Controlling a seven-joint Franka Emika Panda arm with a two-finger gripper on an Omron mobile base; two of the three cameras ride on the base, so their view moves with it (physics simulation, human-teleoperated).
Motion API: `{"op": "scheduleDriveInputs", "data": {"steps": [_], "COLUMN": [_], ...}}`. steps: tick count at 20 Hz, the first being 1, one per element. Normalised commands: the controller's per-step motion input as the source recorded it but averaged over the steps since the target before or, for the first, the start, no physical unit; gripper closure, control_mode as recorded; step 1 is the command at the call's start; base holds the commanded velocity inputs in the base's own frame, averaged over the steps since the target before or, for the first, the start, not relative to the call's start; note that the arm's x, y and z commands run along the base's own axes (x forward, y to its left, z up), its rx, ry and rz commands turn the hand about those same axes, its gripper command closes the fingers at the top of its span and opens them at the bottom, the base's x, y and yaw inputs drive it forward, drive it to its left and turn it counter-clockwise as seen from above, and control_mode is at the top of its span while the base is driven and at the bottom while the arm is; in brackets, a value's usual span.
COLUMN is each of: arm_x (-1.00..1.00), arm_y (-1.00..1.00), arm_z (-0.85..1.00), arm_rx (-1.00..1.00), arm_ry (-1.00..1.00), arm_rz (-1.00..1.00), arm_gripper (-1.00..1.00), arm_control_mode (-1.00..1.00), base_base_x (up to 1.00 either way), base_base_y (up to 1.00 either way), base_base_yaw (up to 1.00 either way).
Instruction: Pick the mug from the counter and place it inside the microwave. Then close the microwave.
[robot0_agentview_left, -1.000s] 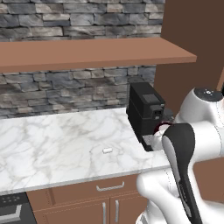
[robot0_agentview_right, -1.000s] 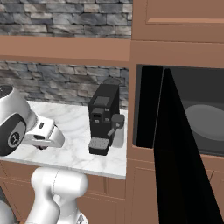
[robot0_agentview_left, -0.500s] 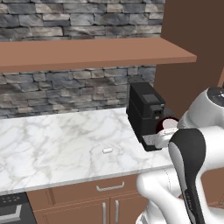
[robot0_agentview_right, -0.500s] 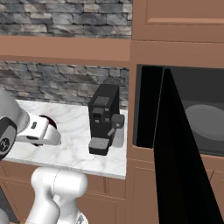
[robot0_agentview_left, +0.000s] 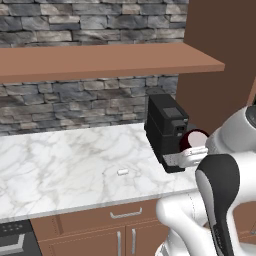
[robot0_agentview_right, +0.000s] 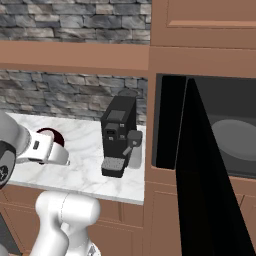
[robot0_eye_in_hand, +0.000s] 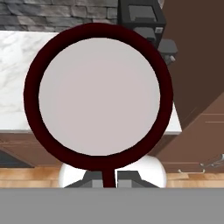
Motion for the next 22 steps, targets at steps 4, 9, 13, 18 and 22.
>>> {"op": "scheduleDriveInputs", "data": {"steps": [4,9,13,18,22], "arm_x": [0.0,0.0,0.0,0.0,0.0], "arm_y": [0.0,0.0,0.0,0.0,0.0], "arm_z": [0.0,0.0,0.0,0.0,0.0], "arm_rx": [0.0,0.0,0.0,0.0,0.0], "arm_ry": [0.0,0.0,0.0,0.0,0.0], "arm_rz": [0.0,0.0,0.0,0.0,0.0], "arm_gripper": [1.0,1.0,1.0,1.0,1.0], "arm_control_mode": [-1.0,-1.0,-1.0,1.0,1.0], "base_base_x": [0.0,0.0,0.0,0.0,-0.57], "base_base_y": [0.0,0.0,0.0,0.0,0.16], "base_base_yaw": [0.0,0.0,0.0,0.0,0.0]}}
